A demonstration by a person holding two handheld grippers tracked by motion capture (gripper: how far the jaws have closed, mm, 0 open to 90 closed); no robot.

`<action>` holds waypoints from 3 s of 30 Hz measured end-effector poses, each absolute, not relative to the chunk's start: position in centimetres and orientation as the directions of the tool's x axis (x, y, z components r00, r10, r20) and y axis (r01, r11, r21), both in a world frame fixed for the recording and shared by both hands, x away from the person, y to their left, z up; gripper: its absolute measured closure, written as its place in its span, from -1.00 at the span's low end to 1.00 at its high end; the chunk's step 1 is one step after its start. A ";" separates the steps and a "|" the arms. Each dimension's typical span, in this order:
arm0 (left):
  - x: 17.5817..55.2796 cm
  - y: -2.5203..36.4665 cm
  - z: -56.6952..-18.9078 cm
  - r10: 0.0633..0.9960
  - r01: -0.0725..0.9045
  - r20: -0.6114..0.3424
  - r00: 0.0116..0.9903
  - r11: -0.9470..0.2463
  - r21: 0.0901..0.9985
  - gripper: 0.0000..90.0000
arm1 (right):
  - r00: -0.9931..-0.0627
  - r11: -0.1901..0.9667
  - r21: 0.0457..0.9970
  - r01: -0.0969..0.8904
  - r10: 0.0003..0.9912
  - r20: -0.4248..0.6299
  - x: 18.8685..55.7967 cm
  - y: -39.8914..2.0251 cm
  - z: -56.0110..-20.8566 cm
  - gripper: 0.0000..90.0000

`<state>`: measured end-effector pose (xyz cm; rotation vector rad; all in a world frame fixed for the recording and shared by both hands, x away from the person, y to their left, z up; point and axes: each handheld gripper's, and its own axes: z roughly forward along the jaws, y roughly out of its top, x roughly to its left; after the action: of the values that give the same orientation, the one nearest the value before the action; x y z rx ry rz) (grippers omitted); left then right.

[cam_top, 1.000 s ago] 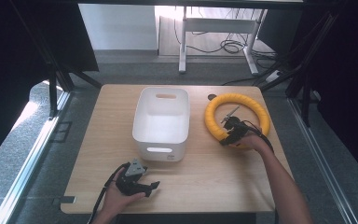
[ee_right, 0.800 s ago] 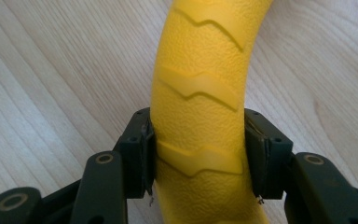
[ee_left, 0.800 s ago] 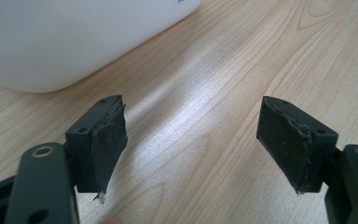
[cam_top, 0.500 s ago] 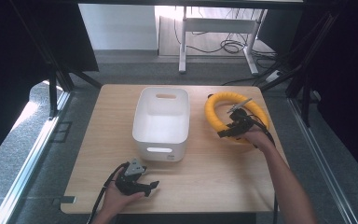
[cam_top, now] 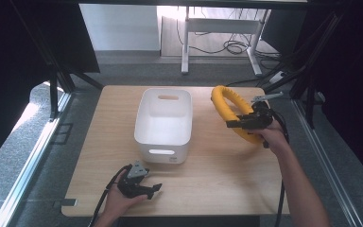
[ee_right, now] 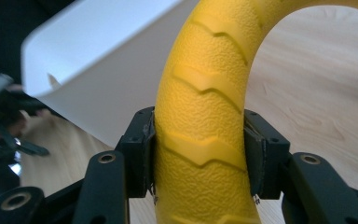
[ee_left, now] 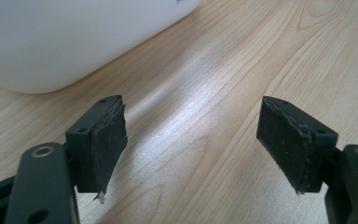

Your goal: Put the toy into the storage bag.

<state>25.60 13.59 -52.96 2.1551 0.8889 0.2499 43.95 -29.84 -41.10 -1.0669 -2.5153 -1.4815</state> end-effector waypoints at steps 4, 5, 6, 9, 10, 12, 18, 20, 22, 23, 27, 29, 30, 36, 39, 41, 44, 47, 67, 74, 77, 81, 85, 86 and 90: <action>25.6 13.6 -53.0 0.666 0.514 -0.104 0.738 -0.456 0.726 -0.46 | -0.774 0.261 0.794 0.549 0.518 0.365 43.1 -30.2 -40.3 0.15; 25.6 13.6 -52.9 0.665 0.514 -0.103 0.739 -0.459 0.725 -0.46 | -0.775 0.256 0.799 0.544 0.517 0.363 43.0 -30.2 -40.2 0.15; 25.6 13.6 -52.9 0.666 0.514 -0.104 0.739 -0.458 0.725 -0.46 | -0.776 0.246 0.805 0.540 0.516 0.363 42.7 -30.2 -40.0 0.15; 25.6 13.6 -52.9 0.665 0.513 -0.101 0.740 -0.462 0.723 -0.46 | -0.780 0.218 0.821 0.527 0.507 0.366 42.3 -30.3 -39.8 0.15; 25.6 13.6 -52.9 0.664 0.513 -0.100 0.741 -0.463 0.723 -0.46 | -0.780 0.210 0.824 0.526 0.506 0.369 42.2 -30.3 -39.7 0.15; 25.6 13.5 -52.9 0.664 0.513 -0.100 0.741 -0.463 0.723 -0.46 | -0.786 0.201 0.834 0.514 0.499 0.365 41.9 -30.3 -39.4 0.15; 25.6 13.5 -53.0 0.663 0.513 -0.101 0.741 -0.464 0.722 -0.46 | -0.798 0.179 0.853 0.490 0.486 0.356 41.2 -30.3 -38.6 0.15; 25.6 13.5 -53.0 0.664 0.514 -0.101 0.741 -0.463 0.722 -0.46 | -0.802 0.172 0.858 0.484 0.480 0.356 41.0 -30.3 -38.3 0.15; 25.6 13.4 -53.0 0.664 0.514 -0.102 0.741 -0.463 0.723 -0.46 | -0.805 0.165 0.864 0.475 0.477 0.352 40.7 -30.3 -38.1 0.15; 25.6 13.4 -53.0 0.664 0.513 -0.101 0.741 -0.463 0.722 -0.46 | -0.807 0.164 0.866 0.472 0.476 0.350 40.6 -30.3 -38.0 0.15; 25.6 13.3 -53.0 0.663 0.514 -0.103 0.741 -0.462 0.723 -0.46 | -0.814 0.150 0.876 0.459 0.466 0.347 40.0 -30.1 -37.8 0.15; 25.6 13.3 -53.1 0.663 0.514 -0.103 0.742 -0.463 0.722 -0.46 | -0.819 0.147 0.879 0.453 0.457 0.345 39.7 -29.9 -37.8 0.15; 25.6 13.3 -53.1 0.663 0.514 -0.102 0.741 -0.464 0.721 -0.46 | -0.822 0.146 0.883 0.447 0.455 0.341 39.6 -29.8 -37.8 0.15; 25.6 13.4 -53.0 0.666 0.515 -0.102 0.739 -0.461 0.723 -0.46 | -0.835 0.126 0.894 0.430 0.432 0.341 38.7 -29.3 -38.0 0.15; 25.6 13.3 -53.0 0.664 0.516 -0.102 0.741 -0.464 0.720 -0.46 | -0.840 0.126 0.898 0.421 0.426 0.335 38.4 -28.9 -38.0 0.15; 25.6 13.3 -53.0 0.663 0.515 -0.102 0.742 -0.465 0.721 -0.46 | -0.843 0.129 0.900 0.417 0.424 0.330 38.3 -28.6 -38.0 0.15; 25.6 13.3 -53.0 0.665 0.516 -0.102 0.740 -0.463 0.721 -0.46 | -0.851 0.123 0.907 0.403 0.414 0.323 37.9 -28.1 -37.8 0.15; 25.6 13.3 -53.0 0.665 0.515 -0.102 0.740 -0.464 0.721 -0.46 | -0.853 0.119 0.909 0.401 0.411 0.322 37.9 -27.9 -37.7 0.15; 25.6 13.3 -53.0 0.666 0.515 -0.099 0.739 -0.464 0.721 -0.46 | -0.893 0.091 0.938 0.335 0.349 0.285 36.4 -25.4 -35.2 0.15; 25.6 13.3 -53.0 0.667 0.515 -0.100 0.739 -0.462 0.722 -0.46 | -0.902 0.093 0.944 0.318 0.335 0.271 36.4 -24.1 -34.7 0.15; 25.6 13.4 -53.0 0.667 0.515 -0.099 0.738 -0.462 0.722 -0.46 | -0.904 0.092 0.944 0.316 0.331 0.271 36.5 -23.7 -34.6 0.15; 25.6 13.4 -53.0 0.666 0.515 -0.100 0.739 -0.462 0.722 -0.46 | -0.906 0.090 0.946 0.311 0.328 0.266 36.6 -23.4 -34.4 0.15; 25.6 13.4 -53.0 0.667 0.515 -0.101 0.738 -0.461 0.723 -0.46 | -0.910 0.088 0.949 0.302 0.325 0.259 36.5 -23.1 -34.1 0.15; 25.6 13.4 -53.0 0.667 0.515 -0.101 0.739 -0.461 0.723 -0.46 | -0.910 0.089 0.949 0.301 0.324 0.258 36.5 -23.0 -34.0 0.15; 25.6 13.4 -53.0 0.667 0.515 -0.102 0.738 -0.460 0.723 -0.46 | -0.912 0.090 0.952 0.293 0.327 0.250 36.5 -22.7 -33.7 0.15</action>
<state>25.59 13.37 -53.02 2.1619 0.8868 0.2503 36.46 -22.70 -33.72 -0.6649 -2.3379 -2.0314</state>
